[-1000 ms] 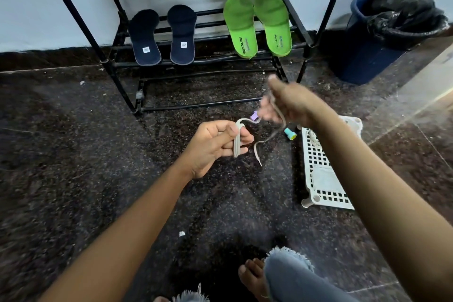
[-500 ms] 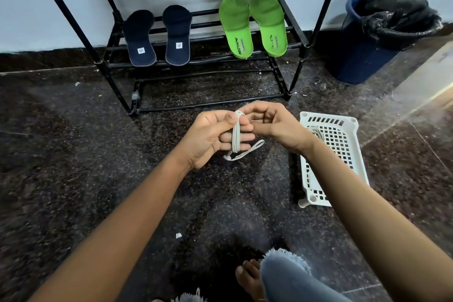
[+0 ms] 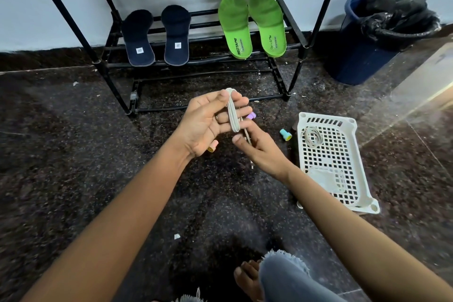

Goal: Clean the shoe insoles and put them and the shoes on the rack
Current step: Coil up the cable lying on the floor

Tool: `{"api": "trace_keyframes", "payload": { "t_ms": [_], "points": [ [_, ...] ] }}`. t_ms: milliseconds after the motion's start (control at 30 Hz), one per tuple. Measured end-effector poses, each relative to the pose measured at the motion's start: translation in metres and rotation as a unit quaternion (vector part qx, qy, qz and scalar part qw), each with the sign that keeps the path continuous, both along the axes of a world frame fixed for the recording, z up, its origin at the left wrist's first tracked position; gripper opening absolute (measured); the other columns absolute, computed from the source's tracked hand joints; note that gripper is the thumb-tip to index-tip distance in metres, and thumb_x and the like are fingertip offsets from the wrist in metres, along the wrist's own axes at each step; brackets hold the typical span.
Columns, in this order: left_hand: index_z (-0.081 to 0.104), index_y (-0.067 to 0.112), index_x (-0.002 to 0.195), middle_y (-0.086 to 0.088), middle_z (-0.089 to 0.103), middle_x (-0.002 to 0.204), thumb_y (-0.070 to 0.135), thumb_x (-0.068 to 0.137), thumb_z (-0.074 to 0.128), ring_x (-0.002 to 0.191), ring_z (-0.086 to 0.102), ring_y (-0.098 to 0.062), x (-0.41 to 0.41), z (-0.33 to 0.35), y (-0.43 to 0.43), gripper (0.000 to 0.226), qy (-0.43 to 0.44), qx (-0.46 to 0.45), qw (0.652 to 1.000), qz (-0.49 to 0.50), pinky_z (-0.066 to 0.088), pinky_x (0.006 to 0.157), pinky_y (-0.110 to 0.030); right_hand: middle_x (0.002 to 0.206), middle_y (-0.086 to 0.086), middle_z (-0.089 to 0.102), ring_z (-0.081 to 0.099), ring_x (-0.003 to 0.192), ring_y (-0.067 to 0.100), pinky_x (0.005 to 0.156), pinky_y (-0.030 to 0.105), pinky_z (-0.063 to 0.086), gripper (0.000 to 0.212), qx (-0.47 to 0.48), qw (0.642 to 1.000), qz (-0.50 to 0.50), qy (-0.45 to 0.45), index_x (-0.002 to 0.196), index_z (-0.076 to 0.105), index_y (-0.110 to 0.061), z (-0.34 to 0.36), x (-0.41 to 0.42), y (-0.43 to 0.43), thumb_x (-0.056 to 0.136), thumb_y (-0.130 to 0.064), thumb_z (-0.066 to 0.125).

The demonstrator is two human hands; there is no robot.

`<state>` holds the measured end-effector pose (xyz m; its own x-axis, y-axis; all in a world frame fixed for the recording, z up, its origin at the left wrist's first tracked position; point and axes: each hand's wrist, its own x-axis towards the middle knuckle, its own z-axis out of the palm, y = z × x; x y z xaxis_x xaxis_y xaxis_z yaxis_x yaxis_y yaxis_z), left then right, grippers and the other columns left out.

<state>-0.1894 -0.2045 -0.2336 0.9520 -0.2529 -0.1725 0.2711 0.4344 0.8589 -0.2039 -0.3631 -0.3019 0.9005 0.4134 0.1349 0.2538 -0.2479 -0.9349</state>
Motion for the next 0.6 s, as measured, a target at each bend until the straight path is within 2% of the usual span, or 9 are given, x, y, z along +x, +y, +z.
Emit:
{"api": "trace_keyframes", "payload": {
  "t_ms": [67, 133, 267, 433, 533, 600],
  "points": [
    [0.062, 0.001, 0.096, -0.014, 0.074, 0.096, 0.016, 0.100, 0.045, 0.094, 0.072, -0.029, -0.001, -0.002, 0.000, 0.024, 0.004, -0.005, 1.000, 0.005, 0.060, 0.077, -0.045, 0.071, -0.006, 0.051, 0.041, 0.057, 0.002, 0.057, 0.019, 0.035, 0.009, -0.008, 1.000, -0.004, -0.026, 0.105, 0.047, -0.016, -0.001, -0.003, 0.001, 0.101, -0.018, 0.040],
    [0.062, 0.001, 0.097, -0.014, 0.074, 0.097, 0.016, 0.101, 0.043, 0.094, 0.072, -0.029, -0.001, -0.003, 0.000, 0.024, 0.010, -0.020, 1.000, 0.019, 0.060, 0.077, -0.045, 0.075, 0.003, 0.060, 0.042, 0.051, 0.003, 0.052, 0.013, 0.034, 0.014, 0.021, 1.000, -0.003, 0.001, 0.102, 0.048, -0.015, -0.003, -0.008, 0.005, 0.102, -0.015, 0.034],
    [0.063, 0.002, 0.098, -0.014, 0.074, 0.100, 0.015, 0.102, 0.044, 0.100, 0.071, -0.029, 0.005, -0.006, 0.000, 0.024, 0.014, -0.032, 0.998, 0.052, 0.059, 0.080, -0.046, 0.091, 0.019, 0.065, 0.052, 0.058, 0.017, 0.051, 0.020, 0.042, 0.024, 0.083, 0.988, 0.041, 0.122, 0.100, 0.056, -0.007, -0.004, -0.023, 0.009, 0.101, -0.011, 0.032],
    [0.066, 0.004, 0.101, -0.009, 0.073, 0.106, 0.015, 0.101, 0.046, 0.109, 0.067, -0.026, 0.010, -0.019, 0.003, 0.022, -0.018, 0.053, 0.997, 0.059, 0.055, 0.092, -0.046, 0.086, 0.017, 0.069, 0.063, 0.075, 0.023, 0.069, 0.028, 0.048, 0.031, 0.165, 0.962, 0.100, 0.195, 0.086, 0.062, 0.005, 0.019, -0.029, 0.009, 0.085, -0.003, 0.032],
    [0.067, 0.005, 0.101, -0.008, 0.072, 0.108, 0.014, 0.101, 0.048, 0.109, 0.067, -0.023, 0.008, -0.023, 0.005, 0.021, -0.032, 0.112, 0.992, 0.044, 0.054, 0.095, -0.044, 0.084, 0.020, 0.069, 0.063, 0.072, 0.026, 0.071, 0.033, 0.048, 0.033, 0.242, 0.937, 0.120, 0.222, 0.074, 0.065, -0.001, 0.037, -0.028, 0.011, 0.080, -0.003, 0.033],
    [0.066, 0.003, 0.102, -0.007, 0.072, 0.104, 0.012, 0.100, 0.048, 0.100, 0.071, -0.016, 0.004, -0.023, 0.003, 0.020, -0.048, 0.136, 0.989, 0.026, 0.057, 0.090, -0.037, 0.081, 0.023, 0.067, 0.060, 0.062, 0.023, 0.064, 0.032, 0.047, 0.035, 0.275, 0.926, 0.125, 0.226, 0.069, 0.066, -0.004, 0.051, -0.024, 0.013, 0.079, -0.005, 0.032]
  ]
}}
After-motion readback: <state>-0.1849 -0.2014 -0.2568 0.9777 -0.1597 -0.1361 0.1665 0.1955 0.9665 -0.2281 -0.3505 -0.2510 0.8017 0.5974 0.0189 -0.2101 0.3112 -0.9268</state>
